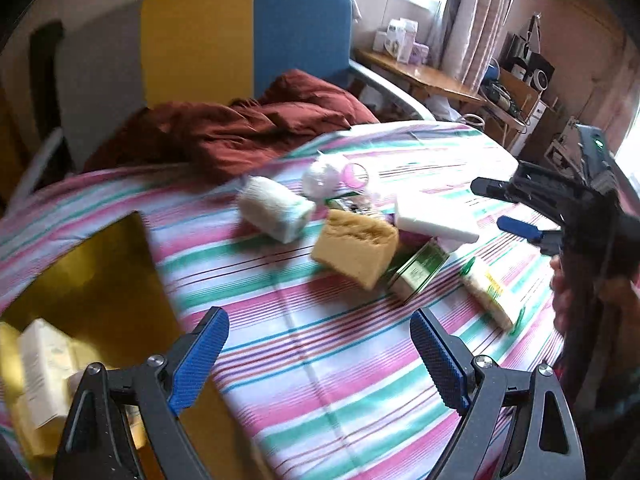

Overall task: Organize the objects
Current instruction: 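Grasp the porous yellow sponge with the left tool while the right tool grasps the white foam block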

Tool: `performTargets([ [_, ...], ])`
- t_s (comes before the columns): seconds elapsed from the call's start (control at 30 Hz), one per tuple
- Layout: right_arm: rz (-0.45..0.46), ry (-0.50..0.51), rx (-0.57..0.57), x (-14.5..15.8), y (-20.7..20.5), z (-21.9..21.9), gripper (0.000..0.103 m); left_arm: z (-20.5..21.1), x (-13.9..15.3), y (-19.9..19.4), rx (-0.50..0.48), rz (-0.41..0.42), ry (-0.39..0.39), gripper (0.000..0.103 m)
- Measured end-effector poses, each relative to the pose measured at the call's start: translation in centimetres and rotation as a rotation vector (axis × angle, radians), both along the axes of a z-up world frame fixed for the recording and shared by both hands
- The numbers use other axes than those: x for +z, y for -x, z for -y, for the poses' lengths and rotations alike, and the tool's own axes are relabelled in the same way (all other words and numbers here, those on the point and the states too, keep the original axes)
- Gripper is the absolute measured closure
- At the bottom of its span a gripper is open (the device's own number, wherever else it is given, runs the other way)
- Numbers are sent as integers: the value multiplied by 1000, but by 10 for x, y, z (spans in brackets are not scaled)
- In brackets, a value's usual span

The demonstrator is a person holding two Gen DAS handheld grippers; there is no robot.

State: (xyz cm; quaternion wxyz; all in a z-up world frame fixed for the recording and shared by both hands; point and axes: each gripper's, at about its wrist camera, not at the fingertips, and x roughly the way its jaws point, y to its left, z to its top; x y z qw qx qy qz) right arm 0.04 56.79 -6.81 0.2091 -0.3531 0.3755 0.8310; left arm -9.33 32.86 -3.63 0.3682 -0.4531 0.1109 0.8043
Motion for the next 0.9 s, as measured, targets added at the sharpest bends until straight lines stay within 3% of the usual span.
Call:
performTargets([
  [0.3,-4,26,-1,-2,1,-2,26,-49,-28,38,55,173,-31,9],
  [0.63,2,35,3,-4,2,-4,25,-56,-68,80,331,490,-99,3],
  [0.77,17,21,4,-5,5,-4,25,-62,-76,84,380,525,-98,3],
  [0.9,35,3,-10,-7,6,-6,25,-73,-76,83,366,495,-93,4],
])
